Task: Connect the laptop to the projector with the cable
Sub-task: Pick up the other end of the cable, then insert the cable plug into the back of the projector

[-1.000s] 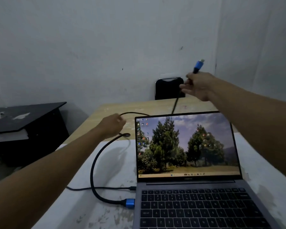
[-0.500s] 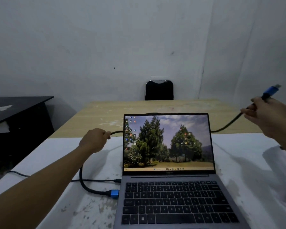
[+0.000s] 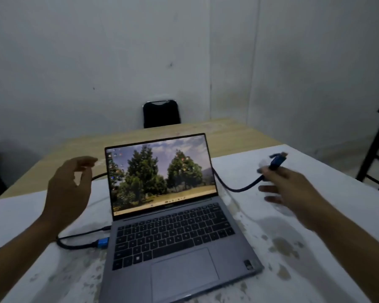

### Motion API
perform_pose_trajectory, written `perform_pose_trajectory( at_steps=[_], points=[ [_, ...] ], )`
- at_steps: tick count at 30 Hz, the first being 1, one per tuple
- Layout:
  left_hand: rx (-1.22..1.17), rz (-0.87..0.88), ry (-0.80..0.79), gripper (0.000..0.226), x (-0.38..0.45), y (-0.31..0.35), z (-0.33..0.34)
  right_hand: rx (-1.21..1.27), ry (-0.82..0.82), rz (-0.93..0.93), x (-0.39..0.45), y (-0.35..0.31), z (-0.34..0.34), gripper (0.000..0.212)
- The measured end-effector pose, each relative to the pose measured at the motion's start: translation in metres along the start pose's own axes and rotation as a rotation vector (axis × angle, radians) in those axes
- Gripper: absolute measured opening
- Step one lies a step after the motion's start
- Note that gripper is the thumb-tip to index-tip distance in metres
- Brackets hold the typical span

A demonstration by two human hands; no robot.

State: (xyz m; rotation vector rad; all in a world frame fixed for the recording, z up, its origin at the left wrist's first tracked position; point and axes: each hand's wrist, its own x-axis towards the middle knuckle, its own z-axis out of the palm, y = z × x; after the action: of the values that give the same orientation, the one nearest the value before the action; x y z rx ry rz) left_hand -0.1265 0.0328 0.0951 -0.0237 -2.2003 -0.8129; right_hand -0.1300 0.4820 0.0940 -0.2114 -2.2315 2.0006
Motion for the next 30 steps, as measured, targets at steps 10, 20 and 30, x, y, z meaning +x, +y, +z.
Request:
perform_pose_trajectory(
  at_steps=[10, 20, 30],
  points=[
    [-0.306, 0.24, -0.565, 0.014, -0.115, 0.17, 0.055, 0.194, 0.163, 0.084, -0.08, 0.1, -0.026, 0.026],
    [-0.63, -0.565, -0.903, 0.059, -0.09, 0.286, 0.235, 0.141, 0.179, 0.018, -0.091, 0.108, -0.032, 0.026],
    [-0.64, -0.901, -0.81, 0.107, -0.072, 0.324, 0.303, 0.121, 0.173, 0.018, -0.082, 0.113, -0.03, 0.029]
  ],
)
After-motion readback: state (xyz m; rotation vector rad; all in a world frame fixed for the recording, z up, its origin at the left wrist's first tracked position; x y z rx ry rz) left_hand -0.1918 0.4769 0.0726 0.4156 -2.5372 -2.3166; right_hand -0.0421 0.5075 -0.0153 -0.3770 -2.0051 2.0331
